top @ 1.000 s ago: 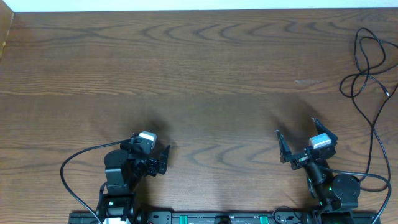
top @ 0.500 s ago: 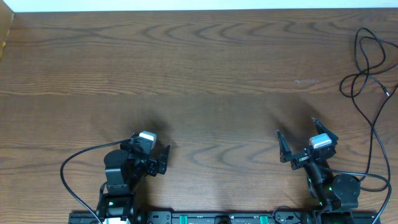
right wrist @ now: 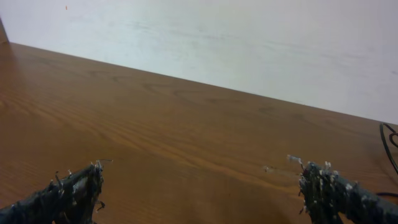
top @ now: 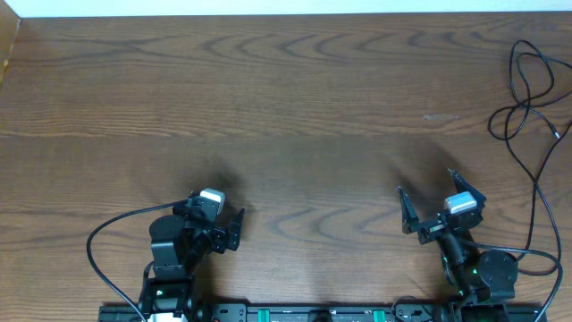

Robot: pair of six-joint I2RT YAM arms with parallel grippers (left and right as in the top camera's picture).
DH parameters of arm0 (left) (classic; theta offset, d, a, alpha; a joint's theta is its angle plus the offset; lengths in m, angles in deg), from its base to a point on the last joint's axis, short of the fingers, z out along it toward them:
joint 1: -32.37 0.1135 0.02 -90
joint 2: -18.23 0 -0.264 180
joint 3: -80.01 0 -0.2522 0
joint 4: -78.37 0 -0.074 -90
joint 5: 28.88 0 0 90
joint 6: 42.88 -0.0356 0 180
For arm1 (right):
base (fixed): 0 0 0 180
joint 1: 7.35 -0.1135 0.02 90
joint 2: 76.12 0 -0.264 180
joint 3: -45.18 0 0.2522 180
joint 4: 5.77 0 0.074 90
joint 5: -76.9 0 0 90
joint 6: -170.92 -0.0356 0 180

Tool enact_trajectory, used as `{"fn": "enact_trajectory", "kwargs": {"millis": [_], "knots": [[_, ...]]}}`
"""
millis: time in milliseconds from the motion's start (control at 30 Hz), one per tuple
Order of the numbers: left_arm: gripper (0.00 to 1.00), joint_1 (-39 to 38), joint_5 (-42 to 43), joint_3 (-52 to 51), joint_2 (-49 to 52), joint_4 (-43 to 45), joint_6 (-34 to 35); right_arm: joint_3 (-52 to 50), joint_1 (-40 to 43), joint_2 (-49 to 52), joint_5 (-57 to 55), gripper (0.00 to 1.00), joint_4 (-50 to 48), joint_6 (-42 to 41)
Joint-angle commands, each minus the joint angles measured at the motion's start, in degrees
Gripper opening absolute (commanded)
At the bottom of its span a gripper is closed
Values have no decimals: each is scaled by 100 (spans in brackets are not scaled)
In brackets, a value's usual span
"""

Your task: Untangle cables

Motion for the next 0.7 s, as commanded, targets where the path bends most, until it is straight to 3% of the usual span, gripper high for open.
{"fn": "enact_trajectory", "kwargs": {"millis": [0,300,667], "knots": [[98,31,11,-133,7,-151,-13,-7,31,-39,-76,99,42,52],[98,-35,11,-133,-380,-151,-13,-7,31,-39,-74,99,42,52],[98,-35,11,-133,-2164,-149,-13,-7,31,-39,-74,99,42,52]]}}
